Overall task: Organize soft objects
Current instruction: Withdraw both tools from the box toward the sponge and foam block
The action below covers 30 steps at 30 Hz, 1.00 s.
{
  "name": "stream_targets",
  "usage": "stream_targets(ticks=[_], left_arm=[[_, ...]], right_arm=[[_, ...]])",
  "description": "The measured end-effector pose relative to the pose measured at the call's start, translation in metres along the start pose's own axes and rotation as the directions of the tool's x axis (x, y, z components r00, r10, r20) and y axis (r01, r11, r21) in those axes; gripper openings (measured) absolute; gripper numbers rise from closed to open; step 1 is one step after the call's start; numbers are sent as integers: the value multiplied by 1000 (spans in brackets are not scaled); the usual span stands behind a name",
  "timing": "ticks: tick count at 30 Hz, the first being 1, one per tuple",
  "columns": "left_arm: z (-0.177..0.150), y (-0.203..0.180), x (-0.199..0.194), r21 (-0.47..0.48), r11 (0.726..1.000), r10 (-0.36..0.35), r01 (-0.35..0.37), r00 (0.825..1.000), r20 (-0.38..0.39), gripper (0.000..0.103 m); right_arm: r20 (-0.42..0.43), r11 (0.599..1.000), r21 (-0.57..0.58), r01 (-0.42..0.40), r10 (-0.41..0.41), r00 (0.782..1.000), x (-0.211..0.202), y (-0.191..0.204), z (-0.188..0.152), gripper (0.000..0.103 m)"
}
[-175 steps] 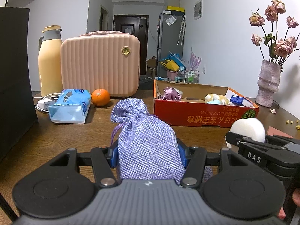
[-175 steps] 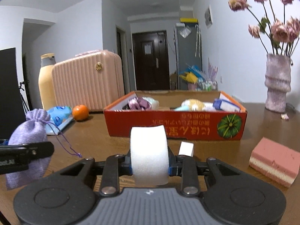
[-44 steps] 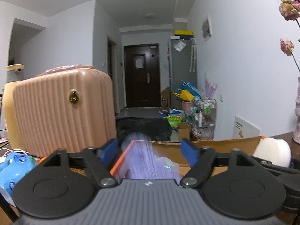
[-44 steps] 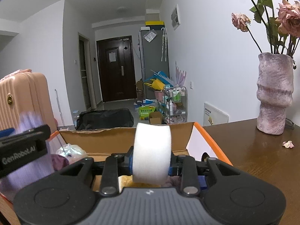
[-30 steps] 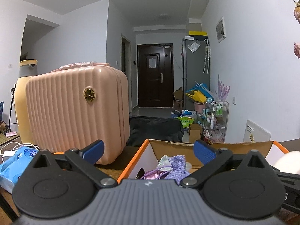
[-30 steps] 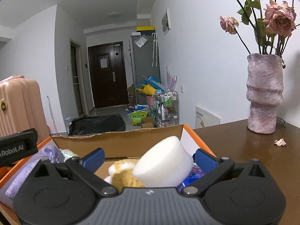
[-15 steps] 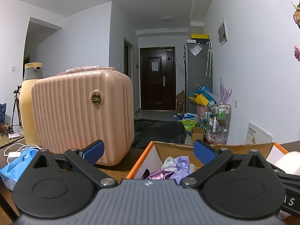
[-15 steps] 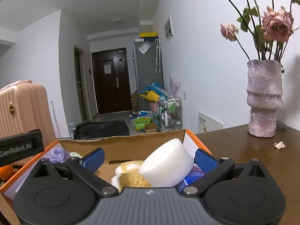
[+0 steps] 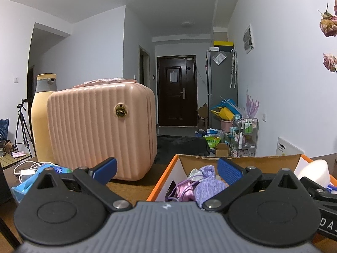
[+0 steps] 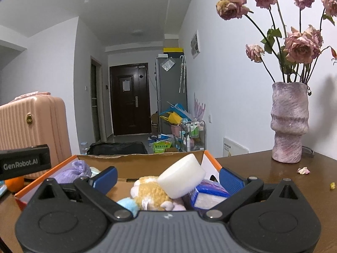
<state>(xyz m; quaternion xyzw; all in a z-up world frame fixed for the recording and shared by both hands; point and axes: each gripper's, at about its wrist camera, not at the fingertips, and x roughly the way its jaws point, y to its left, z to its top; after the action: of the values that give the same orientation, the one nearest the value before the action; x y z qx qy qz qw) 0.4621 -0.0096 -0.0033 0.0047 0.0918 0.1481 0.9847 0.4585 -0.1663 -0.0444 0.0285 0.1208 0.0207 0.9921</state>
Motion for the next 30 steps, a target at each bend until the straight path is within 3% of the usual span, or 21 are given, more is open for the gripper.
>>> stream_targets(ticks=[30], left_arm=[[-24, 20, -97, -1, 999, -44, 44, 996, -72, 103]], right_arm=[[4, 998, -55, -13, 13, 1000, -99, -37, -17, 103]])
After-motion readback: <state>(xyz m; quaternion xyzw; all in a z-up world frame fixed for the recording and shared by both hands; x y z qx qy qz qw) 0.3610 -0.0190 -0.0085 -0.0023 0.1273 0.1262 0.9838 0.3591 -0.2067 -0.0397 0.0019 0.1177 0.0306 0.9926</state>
